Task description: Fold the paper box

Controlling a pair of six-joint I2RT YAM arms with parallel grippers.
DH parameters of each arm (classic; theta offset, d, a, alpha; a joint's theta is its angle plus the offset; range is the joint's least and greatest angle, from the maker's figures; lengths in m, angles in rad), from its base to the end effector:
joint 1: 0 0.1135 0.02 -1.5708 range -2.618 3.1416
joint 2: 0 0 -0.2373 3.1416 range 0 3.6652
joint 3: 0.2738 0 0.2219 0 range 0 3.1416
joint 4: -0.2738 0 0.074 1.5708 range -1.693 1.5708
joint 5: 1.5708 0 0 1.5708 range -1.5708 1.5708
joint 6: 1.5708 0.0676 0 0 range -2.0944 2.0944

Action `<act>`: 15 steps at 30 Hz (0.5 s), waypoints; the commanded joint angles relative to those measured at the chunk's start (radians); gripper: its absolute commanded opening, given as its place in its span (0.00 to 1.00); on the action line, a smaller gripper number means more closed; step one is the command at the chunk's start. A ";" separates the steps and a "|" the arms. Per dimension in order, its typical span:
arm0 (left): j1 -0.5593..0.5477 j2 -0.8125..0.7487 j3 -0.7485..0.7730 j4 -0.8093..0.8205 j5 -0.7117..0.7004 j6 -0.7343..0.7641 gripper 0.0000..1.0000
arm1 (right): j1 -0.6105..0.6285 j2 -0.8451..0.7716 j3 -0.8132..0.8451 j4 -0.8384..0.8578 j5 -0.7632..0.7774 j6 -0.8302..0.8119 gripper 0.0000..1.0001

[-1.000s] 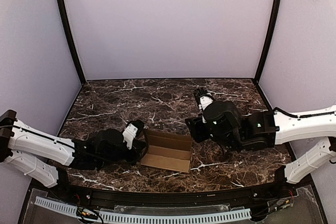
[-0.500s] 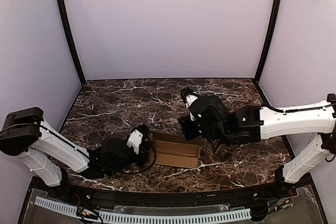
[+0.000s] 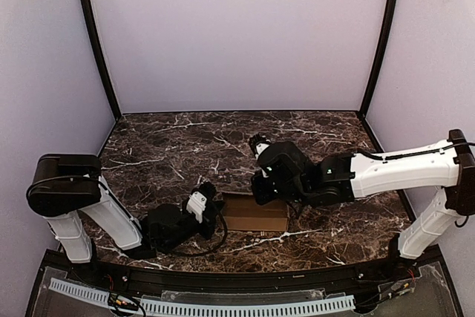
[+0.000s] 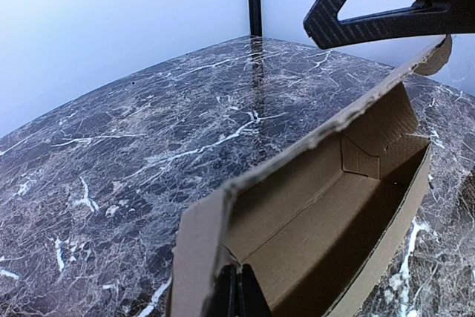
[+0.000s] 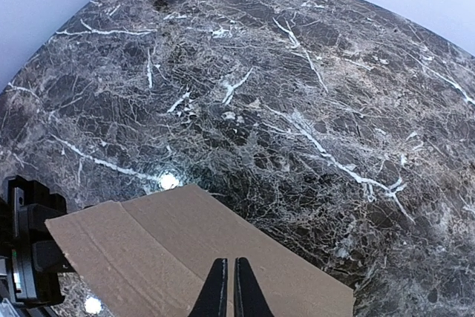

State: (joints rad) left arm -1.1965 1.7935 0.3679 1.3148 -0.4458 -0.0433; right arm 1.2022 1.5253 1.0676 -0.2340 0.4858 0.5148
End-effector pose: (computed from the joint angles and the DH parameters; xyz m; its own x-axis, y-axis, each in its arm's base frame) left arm 0.1357 -0.2656 0.1273 -0.0700 0.0713 -0.9950 0.6807 0.7325 0.0046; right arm 0.1485 0.2968 0.2246 -0.5424 -0.1958 -0.8170 -0.4921 0.8623 0.1200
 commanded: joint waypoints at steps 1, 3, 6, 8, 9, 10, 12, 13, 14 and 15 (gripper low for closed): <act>-0.011 0.056 -0.006 -0.007 0.008 0.029 0.00 | -0.018 0.028 -0.001 0.007 -0.023 0.015 0.02; -0.017 0.068 0.003 -0.013 0.007 0.033 0.00 | -0.021 0.039 0.001 0.011 -0.025 0.013 0.00; -0.024 0.075 0.017 -0.050 -0.001 0.034 0.00 | -0.028 0.054 -0.007 0.020 -0.029 0.015 0.00; -0.028 0.076 0.025 -0.066 -0.008 0.034 0.00 | -0.030 0.060 -0.019 0.029 -0.032 0.019 0.00; -0.031 0.075 0.029 -0.071 -0.014 0.036 0.00 | -0.031 0.062 -0.025 0.035 -0.032 0.022 0.00; -0.033 0.075 0.030 -0.080 -0.016 0.037 0.00 | -0.032 0.064 -0.030 0.040 -0.033 0.028 0.00; -0.037 0.071 0.034 -0.096 -0.022 0.037 0.00 | -0.031 0.065 -0.043 0.051 -0.039 0.037 0.00; -0.041 0.069 0.036 -0.101 -0.027 0.037 0.02 | -0.031 0.067 -0.050 0.056 -0.041 0.040 0.00; -0.042 0.068 0.036 -0.109 -0.029 0.037 0.03 | -0.032 0.069 -0.058 0.059 -0.039 0.044 0.00; -0.046 0.066 0.038 -0.114 -0.035 0.035 0.06 | -0.033 0.072 -0.063 0.060 -0.037 0.049 0.00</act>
State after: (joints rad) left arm -1.2285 1.8500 0.4068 1.3270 -0.4637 -0.0097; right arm 1.1770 1.5803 1.0355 -0.2104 0.4576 0.5365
